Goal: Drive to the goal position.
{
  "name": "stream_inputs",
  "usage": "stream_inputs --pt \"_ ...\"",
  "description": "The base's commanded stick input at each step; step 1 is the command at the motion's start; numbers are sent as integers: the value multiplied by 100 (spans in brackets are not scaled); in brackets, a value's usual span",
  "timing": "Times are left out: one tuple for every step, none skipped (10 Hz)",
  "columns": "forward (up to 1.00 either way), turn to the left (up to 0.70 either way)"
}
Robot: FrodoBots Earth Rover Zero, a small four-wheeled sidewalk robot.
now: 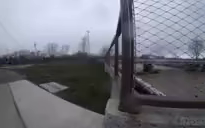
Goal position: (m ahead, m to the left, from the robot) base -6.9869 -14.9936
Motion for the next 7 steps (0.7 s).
stream_inputs --pt "4 0" --pt "4 0" --pt "4 0" --pt "4 0" --pt "4 0" --pt "4 0" --pt "4 0"
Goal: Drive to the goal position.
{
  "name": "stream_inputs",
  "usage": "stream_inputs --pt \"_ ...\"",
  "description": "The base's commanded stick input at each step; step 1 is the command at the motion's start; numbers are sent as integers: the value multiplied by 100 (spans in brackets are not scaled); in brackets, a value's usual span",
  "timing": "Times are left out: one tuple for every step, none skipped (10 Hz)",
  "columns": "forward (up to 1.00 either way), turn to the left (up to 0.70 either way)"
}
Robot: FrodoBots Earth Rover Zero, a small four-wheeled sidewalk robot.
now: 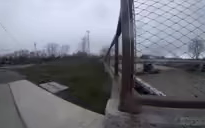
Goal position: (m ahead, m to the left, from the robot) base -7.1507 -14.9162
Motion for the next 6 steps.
stream_inputs --pt "4 0" --pt "4 0" --pt "4 0" --pt "4 0" --pt "4 0" --pt "4 0"
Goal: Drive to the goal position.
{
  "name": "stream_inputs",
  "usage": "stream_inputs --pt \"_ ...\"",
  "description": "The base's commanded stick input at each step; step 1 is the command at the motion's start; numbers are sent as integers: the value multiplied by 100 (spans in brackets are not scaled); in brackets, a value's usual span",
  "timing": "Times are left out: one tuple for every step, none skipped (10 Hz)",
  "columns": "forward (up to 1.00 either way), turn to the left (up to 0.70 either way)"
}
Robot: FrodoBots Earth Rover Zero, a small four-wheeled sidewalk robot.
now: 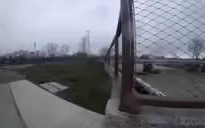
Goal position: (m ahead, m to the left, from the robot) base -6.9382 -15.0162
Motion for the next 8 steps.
stream_inputs --pt "4 0" --pt "4 0" --pt "4 0" --pt "4 0" --pt "4 0" --pt "4 0" --pt "4 0" --pt "4 0"
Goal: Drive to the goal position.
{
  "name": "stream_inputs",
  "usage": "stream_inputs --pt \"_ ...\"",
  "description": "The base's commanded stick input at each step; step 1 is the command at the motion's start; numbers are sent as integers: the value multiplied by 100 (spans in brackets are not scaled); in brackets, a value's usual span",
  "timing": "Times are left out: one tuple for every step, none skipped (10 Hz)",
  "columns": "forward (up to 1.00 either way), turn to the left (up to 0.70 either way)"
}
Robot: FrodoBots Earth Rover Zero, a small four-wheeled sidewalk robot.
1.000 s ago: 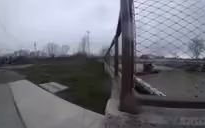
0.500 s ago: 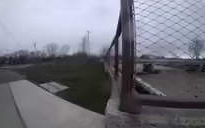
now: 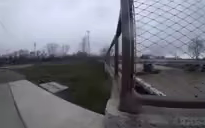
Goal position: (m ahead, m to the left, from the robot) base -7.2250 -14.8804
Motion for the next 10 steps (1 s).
stream_inputs --pt "4 0" --pt "4 0" --pt "4 0" --pt "4 0" --pt "4 0" --pt "4 0" --pt "4 0" --pt "4 0" --pt "4 0" --pt "4 0"
